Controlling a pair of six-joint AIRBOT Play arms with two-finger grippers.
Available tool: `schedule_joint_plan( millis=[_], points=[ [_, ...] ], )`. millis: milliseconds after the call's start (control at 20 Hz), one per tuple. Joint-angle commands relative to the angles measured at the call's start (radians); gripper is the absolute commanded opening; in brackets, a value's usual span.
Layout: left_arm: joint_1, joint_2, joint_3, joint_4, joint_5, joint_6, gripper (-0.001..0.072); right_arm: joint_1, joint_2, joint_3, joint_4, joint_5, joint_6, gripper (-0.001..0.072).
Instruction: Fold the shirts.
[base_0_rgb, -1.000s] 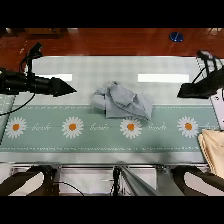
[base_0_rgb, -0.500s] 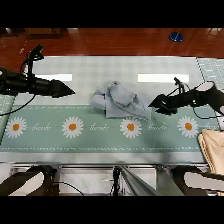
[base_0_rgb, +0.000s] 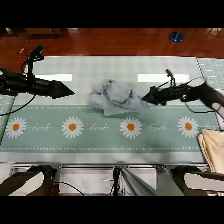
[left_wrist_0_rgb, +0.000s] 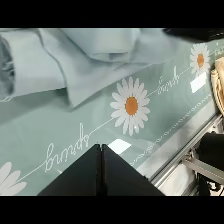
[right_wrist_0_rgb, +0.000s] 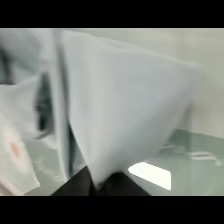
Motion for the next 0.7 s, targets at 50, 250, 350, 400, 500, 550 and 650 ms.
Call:
schedule_joint_plan(
  millis=[50,250,350,400,500,550,650],
  points=[
    [0.0,0.0,0.0,0.001,0.004,0.001,0.002,-0.168,0.241,0.231,0.015,0.251,0.088,0.0019],
    [0.0,0.0,0.0,0.001,0.0,0.001,0.0021,-0.381,0.377,0.456,-0.042,0.327,0.236,0.0018],
    [0.0,0.0,0.0,0.001,-0.02,0.001,0.0021,-0.5,0.393,0.524,-0.164,0.429,0.274,0.0019],
    [0.0,0.0,0.0,0.001,-0.033,0.009,0.0021,-0.558,0.393,0.546,-0.238,0.494,0.278,0.0019],
    [0.0,0.0,0.0,0.001,-0.064,0.042,0.0021,-0.687,0.393,0.554,-0.398,0.606,0.275,0.0019],
    [0.0,0.0,0.0,0.001,-0.079,0.042,0.0021,-0.741,0.393,0.554,-0.486,0.642,0.268,0.0019],
    [0.0,0.0,0.0,0.001,-0.102,0.05,0.002,-0.846,0.393,0.553,-0.66,0.69,0.266,0.0019]
  ],
)
